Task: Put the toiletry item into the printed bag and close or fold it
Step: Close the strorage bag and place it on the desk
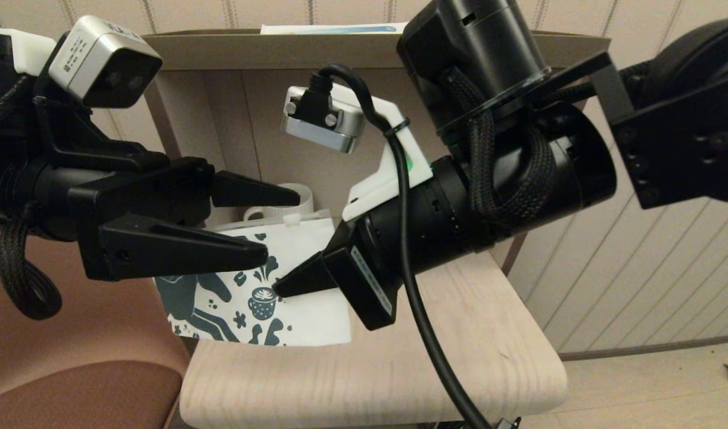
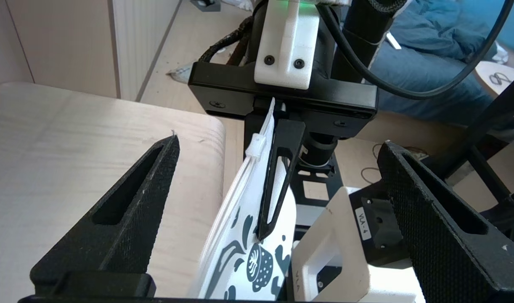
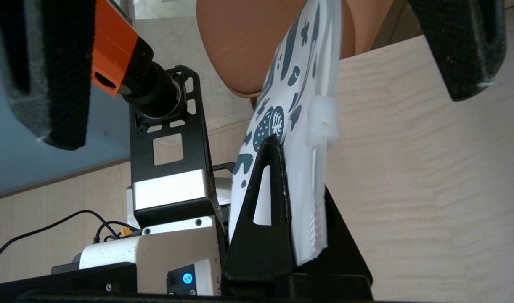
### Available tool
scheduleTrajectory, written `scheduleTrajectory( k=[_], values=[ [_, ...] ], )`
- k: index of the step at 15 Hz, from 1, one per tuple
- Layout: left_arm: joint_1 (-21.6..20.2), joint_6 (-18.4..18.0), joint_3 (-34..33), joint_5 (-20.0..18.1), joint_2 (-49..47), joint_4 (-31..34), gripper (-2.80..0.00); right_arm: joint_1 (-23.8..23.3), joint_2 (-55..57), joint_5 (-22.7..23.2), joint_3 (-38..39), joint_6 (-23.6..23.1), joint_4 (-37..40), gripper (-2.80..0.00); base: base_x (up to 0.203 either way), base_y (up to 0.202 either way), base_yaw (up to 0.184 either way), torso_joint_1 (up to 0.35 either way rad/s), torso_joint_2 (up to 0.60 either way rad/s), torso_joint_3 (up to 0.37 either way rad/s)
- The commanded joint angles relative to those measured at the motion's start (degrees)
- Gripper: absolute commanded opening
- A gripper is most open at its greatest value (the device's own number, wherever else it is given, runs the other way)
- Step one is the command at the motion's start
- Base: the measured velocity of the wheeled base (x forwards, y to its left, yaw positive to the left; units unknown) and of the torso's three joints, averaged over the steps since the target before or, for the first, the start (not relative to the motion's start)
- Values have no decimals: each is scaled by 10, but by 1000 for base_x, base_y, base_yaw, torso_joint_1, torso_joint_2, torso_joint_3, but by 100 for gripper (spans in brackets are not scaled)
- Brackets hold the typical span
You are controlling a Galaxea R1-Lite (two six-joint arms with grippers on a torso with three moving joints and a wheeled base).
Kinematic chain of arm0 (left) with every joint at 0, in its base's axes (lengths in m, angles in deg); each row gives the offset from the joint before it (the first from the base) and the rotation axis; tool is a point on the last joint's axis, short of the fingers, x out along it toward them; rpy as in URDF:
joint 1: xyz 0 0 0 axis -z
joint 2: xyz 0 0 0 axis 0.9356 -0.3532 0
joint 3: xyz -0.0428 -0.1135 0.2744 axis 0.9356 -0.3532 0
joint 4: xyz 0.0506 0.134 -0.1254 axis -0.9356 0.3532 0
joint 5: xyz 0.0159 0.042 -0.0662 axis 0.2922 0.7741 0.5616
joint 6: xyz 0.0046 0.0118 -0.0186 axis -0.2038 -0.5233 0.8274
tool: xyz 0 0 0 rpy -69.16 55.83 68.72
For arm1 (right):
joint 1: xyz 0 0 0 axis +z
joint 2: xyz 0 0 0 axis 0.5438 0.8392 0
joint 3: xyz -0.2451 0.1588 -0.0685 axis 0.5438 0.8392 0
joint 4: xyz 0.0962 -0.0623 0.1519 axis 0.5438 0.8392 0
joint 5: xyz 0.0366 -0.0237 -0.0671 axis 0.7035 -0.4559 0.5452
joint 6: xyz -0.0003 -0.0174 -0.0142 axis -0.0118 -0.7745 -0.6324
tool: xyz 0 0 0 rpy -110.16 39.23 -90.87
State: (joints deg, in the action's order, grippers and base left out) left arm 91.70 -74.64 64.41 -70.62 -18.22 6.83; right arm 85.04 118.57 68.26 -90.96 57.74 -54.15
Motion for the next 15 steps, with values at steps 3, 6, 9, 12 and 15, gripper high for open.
scheduleTrajectory(
  k=[3,6,9,12,15],
  values=[
    [0,0,0,-4,1,0,0,1,4,2,0,-1,2,-280,0,0,0,0,0,0],
    [2,0,0,-4,1,0,0,1,8,2,0,-1,2,-280,0,0,0,0,0,0],
    [3,0,-1,-4,1,0,0,1,9,2,-4,-1,2,-280,0,0,0,0,0,0],
    [5,-1,-2,-4,0,0,0,0,9,2,-5,-1,2,-280,0,0,0,0,0,0],
    [8,-2,-3,-4,0,0,0,0,8,1,-5,-1,-3,-280,0,0,0,0,0,0]
  ],
)
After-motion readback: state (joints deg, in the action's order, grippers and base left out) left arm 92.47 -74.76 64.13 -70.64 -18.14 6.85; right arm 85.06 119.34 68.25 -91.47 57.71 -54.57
